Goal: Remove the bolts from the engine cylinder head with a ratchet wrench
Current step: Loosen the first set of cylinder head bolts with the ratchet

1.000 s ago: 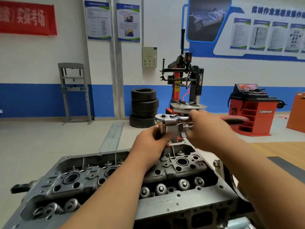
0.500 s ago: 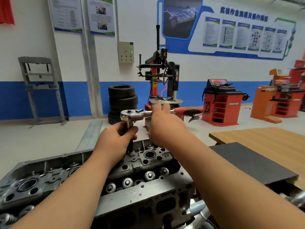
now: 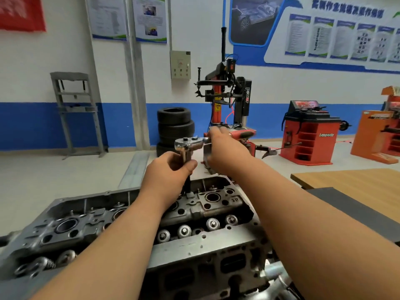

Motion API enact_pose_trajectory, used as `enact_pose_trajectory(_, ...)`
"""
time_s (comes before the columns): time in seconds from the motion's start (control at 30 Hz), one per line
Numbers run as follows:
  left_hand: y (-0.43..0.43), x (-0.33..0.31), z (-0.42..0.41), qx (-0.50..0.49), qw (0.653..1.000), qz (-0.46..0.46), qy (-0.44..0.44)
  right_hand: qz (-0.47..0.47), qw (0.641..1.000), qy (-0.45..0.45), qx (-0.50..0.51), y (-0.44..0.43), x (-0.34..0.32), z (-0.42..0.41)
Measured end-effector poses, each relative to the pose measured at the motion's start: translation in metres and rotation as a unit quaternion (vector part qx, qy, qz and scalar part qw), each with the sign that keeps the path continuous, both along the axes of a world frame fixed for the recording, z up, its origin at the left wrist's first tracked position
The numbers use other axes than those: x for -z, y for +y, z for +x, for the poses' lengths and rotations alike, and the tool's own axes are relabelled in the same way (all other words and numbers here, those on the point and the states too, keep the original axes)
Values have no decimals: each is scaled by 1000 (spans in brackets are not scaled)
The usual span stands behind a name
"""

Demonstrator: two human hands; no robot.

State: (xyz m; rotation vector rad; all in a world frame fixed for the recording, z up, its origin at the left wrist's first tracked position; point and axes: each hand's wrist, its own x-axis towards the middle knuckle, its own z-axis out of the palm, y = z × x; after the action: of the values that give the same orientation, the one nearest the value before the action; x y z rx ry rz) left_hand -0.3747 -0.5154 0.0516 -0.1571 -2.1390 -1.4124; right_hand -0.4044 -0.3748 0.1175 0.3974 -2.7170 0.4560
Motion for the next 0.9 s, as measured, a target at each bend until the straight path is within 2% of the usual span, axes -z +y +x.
enact_pose_trajectory(0.13,1,3,0,-43,999,-30,-1,42,997,-53,-43,-31,-12,-27)
enact_pose_trajectory(0.2,5,5,-1,-61,995,-76,-22,13,996,-75,-41,-29,-12,-24)
enact_pose_trajectory(0.27,10,5,0,-64,991,-108,-47,-5,997,-74,-16,-20,-9,-12)
enact_pose_trajectory(0.33,13,3,3,-68,989,-117,-65,22,996,-77,46,-11,-10,11)
enact_pose_trajectory(0.43,15,1,9,-66,991,-90,-72,78,990,-54,100,2,-5,57)
enact_pose_trajectory(0.53,16,-1,12,-63,991,-89,-79,148,988,15,41,2,12,101)
enact_pose_trajectory(0.6,16,-2,13,-64,991,-81,-82,136,990,26,24,0,11,108)
enact_pose_trajectory(0.77,11,0,6,-33,994,-54,-84,104,994,-6,39,16,-13,51)
enact_pose_trajectory(0.9,5,1,2,-7,997,-48,-60,47,996,-66,-47,-1,-18,-4)
